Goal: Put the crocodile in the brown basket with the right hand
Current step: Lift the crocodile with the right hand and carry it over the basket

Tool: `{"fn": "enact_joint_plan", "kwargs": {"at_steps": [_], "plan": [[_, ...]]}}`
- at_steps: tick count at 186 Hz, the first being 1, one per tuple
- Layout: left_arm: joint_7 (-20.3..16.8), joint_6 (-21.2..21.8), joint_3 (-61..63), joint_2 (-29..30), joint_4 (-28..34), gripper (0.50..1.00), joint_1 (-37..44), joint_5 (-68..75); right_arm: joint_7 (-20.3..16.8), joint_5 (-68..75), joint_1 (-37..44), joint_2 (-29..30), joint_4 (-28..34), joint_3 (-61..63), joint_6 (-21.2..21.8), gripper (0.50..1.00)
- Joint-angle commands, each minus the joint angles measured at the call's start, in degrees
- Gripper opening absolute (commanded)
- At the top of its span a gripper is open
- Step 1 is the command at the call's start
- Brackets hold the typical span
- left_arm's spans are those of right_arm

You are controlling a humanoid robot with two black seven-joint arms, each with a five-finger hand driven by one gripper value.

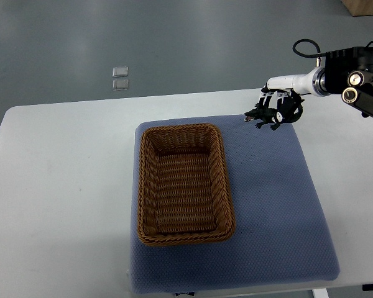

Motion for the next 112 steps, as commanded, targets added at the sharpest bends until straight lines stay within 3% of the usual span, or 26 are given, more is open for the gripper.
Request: {"fn": "enact_joint_plan", "kwargs": {"at_steps": [1, 48, 112], "plan": [[0.0, 0.0, 0.1, 0.0, 0.0, 1.000, 0.0, 0.0, 0.0, 1.2, 1.6, -0.3, 1.5, 0.1, 0.4, 0.500], [0.0, 0.0, 0.3, 0.0, -0.1, 1.000, 0.0, 0.0, 0.2, 7.2, 3.9, 0.9, 4.9, 1.1, 1.6, 0.500], [0.1, -0.1, 0.4, 0.0, -0.3, 1.000, 0.0, 0.1, 2.0, 7.9, 1.7, 11.7, 5.1, 1.1, -0.8, 0.500]]}}
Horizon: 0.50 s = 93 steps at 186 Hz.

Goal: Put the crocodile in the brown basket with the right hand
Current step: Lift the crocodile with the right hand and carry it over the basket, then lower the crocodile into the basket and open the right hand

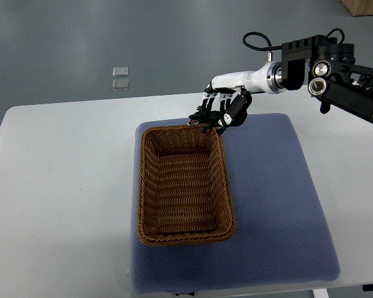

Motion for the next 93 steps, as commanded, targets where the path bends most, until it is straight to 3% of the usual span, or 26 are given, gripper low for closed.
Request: {"fn": "enact_joint_plan", "kwargs": {"at_steps": [1, 93], "plan": [[0.0, -0.1, 0.0, 0.0, 0.0, 1.000, 0.0, 0.0, 0.4, 0.0, -1.4, 3.1, 0.0, 0.0, -1.4, 0.500], [0.0, -0.1, -0.1, 0.0, 0.0, 1.000, 0.0, 0.0, 0.6, -0.9, -7.6, 9.3, -0.9, -0.2, -3.2, 0.500]]}}
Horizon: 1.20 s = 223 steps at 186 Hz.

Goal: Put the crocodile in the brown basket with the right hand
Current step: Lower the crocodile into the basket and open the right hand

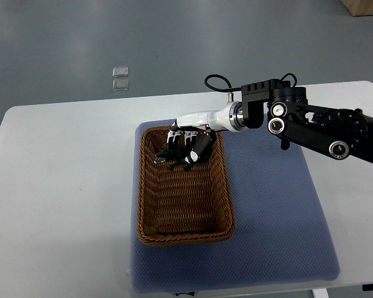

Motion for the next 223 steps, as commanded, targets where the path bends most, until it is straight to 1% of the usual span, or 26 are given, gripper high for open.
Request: {"fn": "enact_joint_plan", "kwargs": {"at_steps": [1, 81, 95, 97, 98, 99, 100, 101, 102, 104, 105, 106, 107, 108, 109, 110, 111, 112, 113, 116, 117, 123, 133, 155, 185, 223], "plan": [[0.1, 0.0, 0.0, 0.0, 0.0, 1.000, 0.0, 0.0, 0.0, -0.1, -0.7, 0.5, 0.0, 0.0, -0.5, 0.500], [0.1, 0.0, 0.0, 0.0, 0.0, 1.000, -0.1, 0.0, 0.0, -0.4, -2.8, 2.6, -1.1, 0.0, -1.5, 0.502], [0.0, 0.0, -0.1, 0.0, 0.0, 1.000, -0.1, 0.0, 0.0, -0.4, -3.1, 2.8, -1.3, 0.0, -1.5, 0.566], [0.1, 0.0, -0.1, 0.0, 0.0, 1.000, -0.1, 0.0, 0.0, -0.4, -3.2, 2.8, -1.3, 0.0, -1.5, 0.584], [0.0, 0.0, -0.1, 0.0, 0.0, 1.000, -0.1, 0.0, 0.0, -0.4, -3.3, 2.9, -1.3, 0.0, -1.5, 0.604], [0.0, 0.0, -0.1, 0.0, 0.0, 1.000, -0.1, 0.0, 0.0, -0.4, -3.3, 2.9, -1.3, 0.0, -1.5, 0.605], [0.1, 0.0, -0.1, 0.0, 0.0, 1.000, -0.1, 0.0, 0.0, -0.4, -3.4, 3.0, -1.4, 0.0, -1.5, 0.629], [0.1, 0.0, -0.1, 0.0, 0.0, 1.000, -0.1, 0.0, 0.0, -0.4, -3.4, 3.0, -1.4, 0.0, -1.5, 0.629], [0.0, 0.0, -0.1, 0.0, 0.0, 1.000, -0.1, 0.0, 0.0, -0.4, -3.4, 3.1, -1.4, 0.0, -1.5, 0.653], [0.0, 0.0, -0.1, 0.0, 0.0, 1.000, -0.1, 0.0, 0.0, -0.4, -3.4, 3.1, -1.4, 0.0, -1.5, 0.654], [0.0, 0.0, -0.1, 0.0, 0.0, 1.000, -0.1, 0.0, 0.0, -0.4, -3.4, 3.1, -1.4, 0.0, -1.5, 0.674], [0.0, 0.0, -0.1, 0.0, 0.0, 1.000, -0.1, 0.0, 0.0, -0.4, -3.4, 3.1, -1.4, 0.0, -1.5, 0.674], [0.0, 0.0, -0.2, 0.0, 0.0, 1.000, -0.1, 0.0, 0.0, -0.4, -3.4, 3.1, -1.4, 0.0, -1.3, 0.698], [0.0, 0.0, -0.2, 0.0, 0.0, 1.000, -0.1, 0.0, 0.0, -0.4, -3.4, 3.1, -1.4, 0.0, -1.3, 0.699], [0.1, 0.0, -0.2, 0.0, 0.0, 1.000, -0.1, 0.0, 0.0, -0.4, -3.4, 3.1, -1.4, 0.0, -1.3, 0.723], [0.1, 0.0, -0.2, 0.0, 0.0, 1.000, -0.1, 0.0, 0.0, -0.4, -3.4, 3.1, -1.4, 0.0, -1.3, 0.723], [0.0, 0.0, -0.2, 0.0, 0.0, 1.000, -0.1, 0.0, 0.0, -0.4, -3.4, 3.1, -1.4, 0.0, -1.3, 0.752], [0.0, 0.0, -0.2, 0.0, 0.0, 1.000, -0.1, 0.0, 0.0, -0.4, -3.4, 3.1, -1.4, 0.0, -1.3, 0.752], [0.0, 0.0, -0.2, 0.0, 0.0, 1.000, -0.1, 0.0, 0.0, -0.4, -3.5, 3.1, -1.4, 0.0, -1.3, 0.776], [0.0, 0.0, -0.2, 0.0, 0.0, 1.000, -0.1, 0.0, 0.0, -0.4, -3.5, 3.1, -1.5, 0.0, -1.3, 0.797], [0.0, 0.0, -0.2, 0.0, 0.0, 1.000, -0.1, 0.0, 0.0, -0.4, -3.5, 3.1, -1.5, 0.0, -1.3, 0.817], [0.0, 0.0, -0.2, 0.0, 0.1, 1.000, -0.1, 0.0, 0.0, -0.4, -3.5, 3.1, -1.5, 0.0, -1.3, 0.860], [0.0, 0.0, -0.3, 0.0, 0.3, 1.000, -0.1, 0.0, 0.0, -0.4, -3.5, 3.1, -1.5, 0.0, -1.3, 0.905], [0.0, 0.0, -0.3, 0.0, 0.4, 1.000, -0.1, 0.0, 0.0, -0.4, -3.6, 2.9, -1.5, 0.3, -1.2, 0.930], [0.0, 0.0, -0.3, 0.0, 0.4, 1.000, -0.1, 0.0, 0.0, 0.3, -3.5, 2.5, -1.5, 1.4, -1.2, 0.930], [0.1, 0.0, -0.5, 0.0, 0.4, 1.000, -0.1, 0.0, 0.0, 1.7, -2.9, 0.9, -1.5, 9.4, -0.5, 0.930]]}}
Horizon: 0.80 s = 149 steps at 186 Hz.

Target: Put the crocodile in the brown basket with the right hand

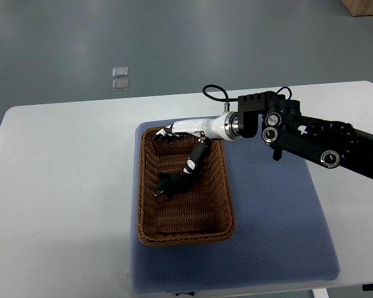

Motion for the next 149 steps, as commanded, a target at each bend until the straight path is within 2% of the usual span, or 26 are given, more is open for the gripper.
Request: {"fn": "enact_joint_plan", "kwargs": {"at_steps": [1, 63, 102, 120, 149], "plan": [[0.0, 0.0, -0.1, 0.0, 0.1, 1.000, 0.0, 0.0, 0.0, 1.2, 0.3, -1.2, 0.0, 4.3, 0.2, 0.930], [0.1, 0.0, -0.1, 0.0, 0.1, 1.000, 0.0, 0.0, -0.1, 12.9, 0.4, -5.4, -2.5, 15.8, -0.2, 0.930], [0.0, 0.0, -0.1, 0.0, 0.1, 1.000, 0.0, 0.0, 0.1, 22.5, -2.7, -4.7, -8.1, 27.1, -1.0, 0.930], [0.0, 0.0, -0.1, 0.0, 0.1, 1.000, 0.0, 0.0, 1.4, 29.9, -5.5, -3.9, -11.0, 33.2, -3.8, 0.928], [0.0, 0.0, -0.1, 0.0, 0.0, 1.000, 0.0, 0.0, 6.9, 43.7, -9.4, 0.2, -15.2, 40.3, -10.3, 0.928]]}}
